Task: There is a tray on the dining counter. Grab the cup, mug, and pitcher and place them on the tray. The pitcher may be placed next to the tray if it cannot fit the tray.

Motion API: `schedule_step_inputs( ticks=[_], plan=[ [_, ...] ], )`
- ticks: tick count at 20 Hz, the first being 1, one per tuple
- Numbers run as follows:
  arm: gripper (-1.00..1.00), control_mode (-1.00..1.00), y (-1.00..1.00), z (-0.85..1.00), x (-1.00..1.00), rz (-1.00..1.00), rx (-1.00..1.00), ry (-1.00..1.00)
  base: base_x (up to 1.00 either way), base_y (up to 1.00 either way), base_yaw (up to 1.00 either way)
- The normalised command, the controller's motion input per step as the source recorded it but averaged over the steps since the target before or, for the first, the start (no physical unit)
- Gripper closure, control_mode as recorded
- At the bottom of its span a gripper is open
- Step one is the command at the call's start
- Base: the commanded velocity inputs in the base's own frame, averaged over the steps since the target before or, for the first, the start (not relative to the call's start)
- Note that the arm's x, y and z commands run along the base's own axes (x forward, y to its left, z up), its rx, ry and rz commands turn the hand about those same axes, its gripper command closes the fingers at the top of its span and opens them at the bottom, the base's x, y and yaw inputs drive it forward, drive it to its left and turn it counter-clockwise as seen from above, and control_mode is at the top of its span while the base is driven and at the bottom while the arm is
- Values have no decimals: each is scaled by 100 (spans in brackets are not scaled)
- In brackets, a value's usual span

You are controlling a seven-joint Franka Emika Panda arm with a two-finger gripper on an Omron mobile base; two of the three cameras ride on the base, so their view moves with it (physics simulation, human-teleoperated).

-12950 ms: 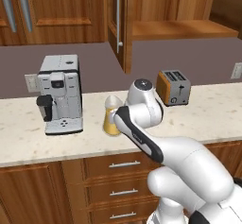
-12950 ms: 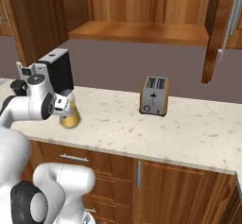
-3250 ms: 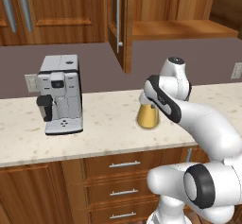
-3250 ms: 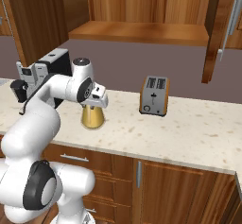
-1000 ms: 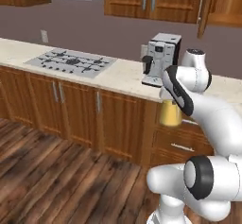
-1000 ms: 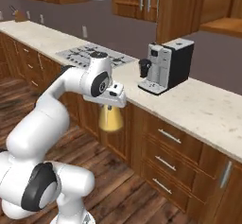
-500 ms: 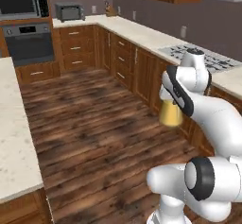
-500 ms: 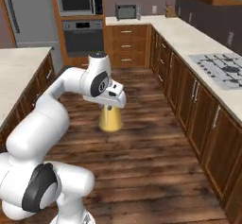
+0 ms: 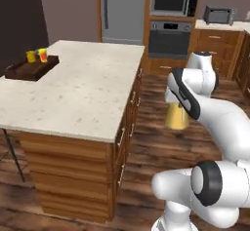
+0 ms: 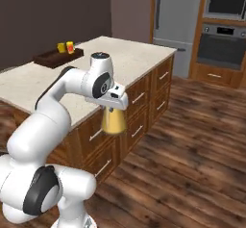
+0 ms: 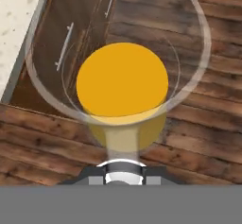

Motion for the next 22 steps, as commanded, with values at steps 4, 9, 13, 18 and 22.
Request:
schedule_step_inputs(
  ticks=[4, 9, 13, 18, 22],
  plan=[
    [100, 100, 0, 0, 0, 0, 0, 0, 0, 31, 100],
    [100, 100, 0, 0, 0, 0, 0, 0, 5, 45, 100],
    [100, 100, 0, 0, 0, 0, 0, 0, 16, 34, 96],
    [100, 100, 0, 0, 0, 0, 0, 0, 91, 38, 62],
    [100, 100, 0, 0, 0, 0, 0, 0, 100, 16, 27]
  ],
)
